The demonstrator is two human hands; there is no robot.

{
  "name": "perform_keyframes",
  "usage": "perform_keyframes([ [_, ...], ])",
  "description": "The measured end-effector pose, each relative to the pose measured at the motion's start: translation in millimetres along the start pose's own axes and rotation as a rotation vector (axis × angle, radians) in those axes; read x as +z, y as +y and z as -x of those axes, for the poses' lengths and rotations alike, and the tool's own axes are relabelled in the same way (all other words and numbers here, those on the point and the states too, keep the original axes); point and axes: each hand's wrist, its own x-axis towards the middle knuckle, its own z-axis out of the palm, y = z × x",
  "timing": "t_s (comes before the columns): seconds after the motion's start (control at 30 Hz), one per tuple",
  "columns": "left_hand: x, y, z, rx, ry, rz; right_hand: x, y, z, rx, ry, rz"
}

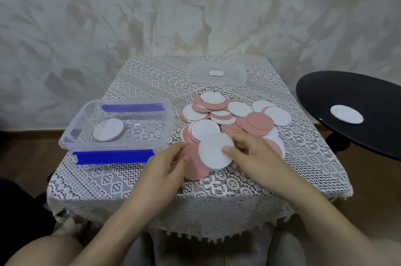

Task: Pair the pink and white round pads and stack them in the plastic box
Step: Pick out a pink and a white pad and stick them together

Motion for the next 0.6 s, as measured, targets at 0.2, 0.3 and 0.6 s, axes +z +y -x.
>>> perform_keyframes([
  [0.2, 6, 8, 2, 0.102, -0.074, -0.056, 17, 5, 4, -0.138, 0.014, 0.313],
  [0.3, 5, 5, 0, 0.149, -0.018, -0.176, 13, 2, 7, -0.182, 0.032, 0.323],
  [0.6, 11, 8, 3, 0.169, 0.037, -0.304, 14, 5, 9, -0.198, 0.016, 0.357],
])
